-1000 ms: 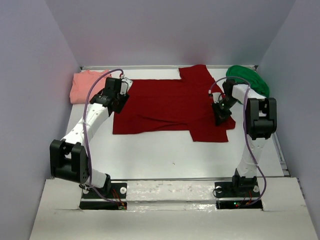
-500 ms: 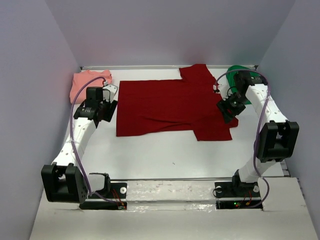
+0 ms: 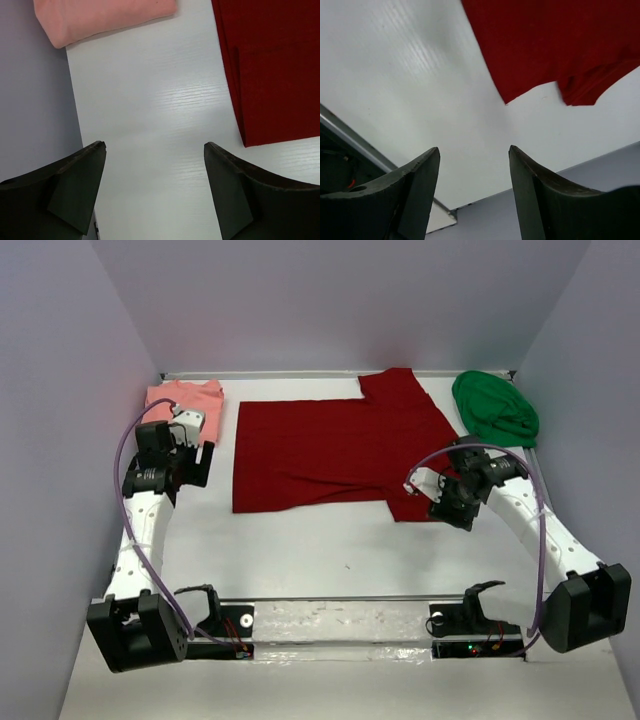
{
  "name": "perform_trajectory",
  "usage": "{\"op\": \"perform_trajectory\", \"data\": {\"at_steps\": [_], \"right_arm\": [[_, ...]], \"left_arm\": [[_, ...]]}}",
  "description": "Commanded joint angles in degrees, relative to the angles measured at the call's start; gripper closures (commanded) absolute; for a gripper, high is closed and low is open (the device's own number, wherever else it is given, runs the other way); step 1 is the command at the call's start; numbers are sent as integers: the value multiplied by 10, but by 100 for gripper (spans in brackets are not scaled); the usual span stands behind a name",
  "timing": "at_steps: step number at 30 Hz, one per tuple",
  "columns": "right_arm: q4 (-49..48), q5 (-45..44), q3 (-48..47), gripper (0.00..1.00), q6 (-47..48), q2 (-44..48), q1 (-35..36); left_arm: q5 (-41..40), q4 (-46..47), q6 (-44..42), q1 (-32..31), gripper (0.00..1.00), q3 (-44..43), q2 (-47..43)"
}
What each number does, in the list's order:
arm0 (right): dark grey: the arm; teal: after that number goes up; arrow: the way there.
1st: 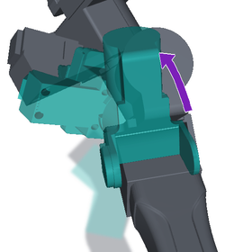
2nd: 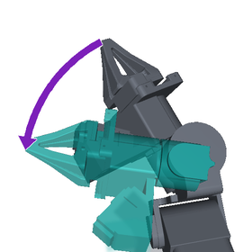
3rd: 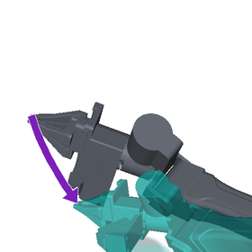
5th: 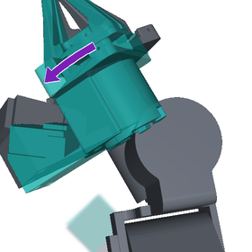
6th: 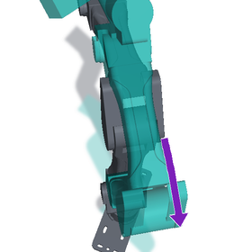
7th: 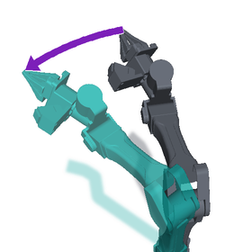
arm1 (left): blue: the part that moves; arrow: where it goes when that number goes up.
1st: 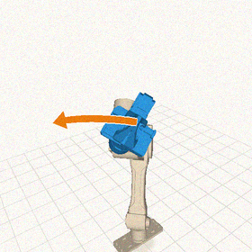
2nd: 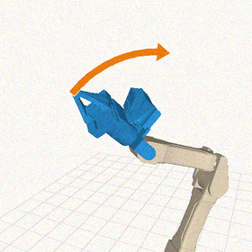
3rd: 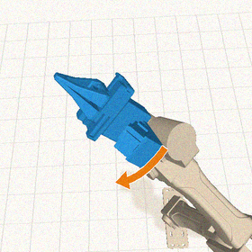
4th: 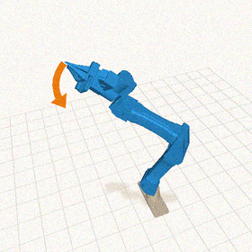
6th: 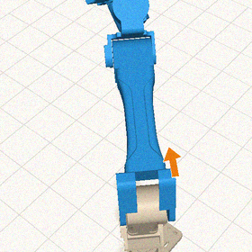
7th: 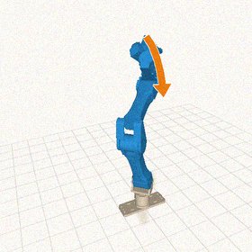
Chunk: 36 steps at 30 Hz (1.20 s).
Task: Fold and stack the t-shirts
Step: Fold the flattened tshirt in 1/3 of the way
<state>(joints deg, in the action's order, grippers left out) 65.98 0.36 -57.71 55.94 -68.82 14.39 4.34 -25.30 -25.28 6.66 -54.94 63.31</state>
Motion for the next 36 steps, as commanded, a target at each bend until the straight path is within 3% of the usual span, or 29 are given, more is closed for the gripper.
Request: {"op": "perform_trajectory", "data": {"at_steps": [1,3,6,10,19,36], "right_arm": [[-90,-35,15,34,8,-2,54],[-114,-47,34,23,-11,-5,79],[-161,-70,75,20,-21,-14,127],[-175,-65,80,22,-50,-58,163],[-207,-62,105,24,-59,-98,168],[-306,-77,172,28,-70,-153,168]], "left_arm": [[51,17,8,18,9,7,-11],[58,19,8,27,2,10,-11],[72,24,8,41,1,15,-18],[90,33,11,56,1,32,-40],[105,60,15,80,1,84,-122],[123,50,11,86,1,76,-118]]}}
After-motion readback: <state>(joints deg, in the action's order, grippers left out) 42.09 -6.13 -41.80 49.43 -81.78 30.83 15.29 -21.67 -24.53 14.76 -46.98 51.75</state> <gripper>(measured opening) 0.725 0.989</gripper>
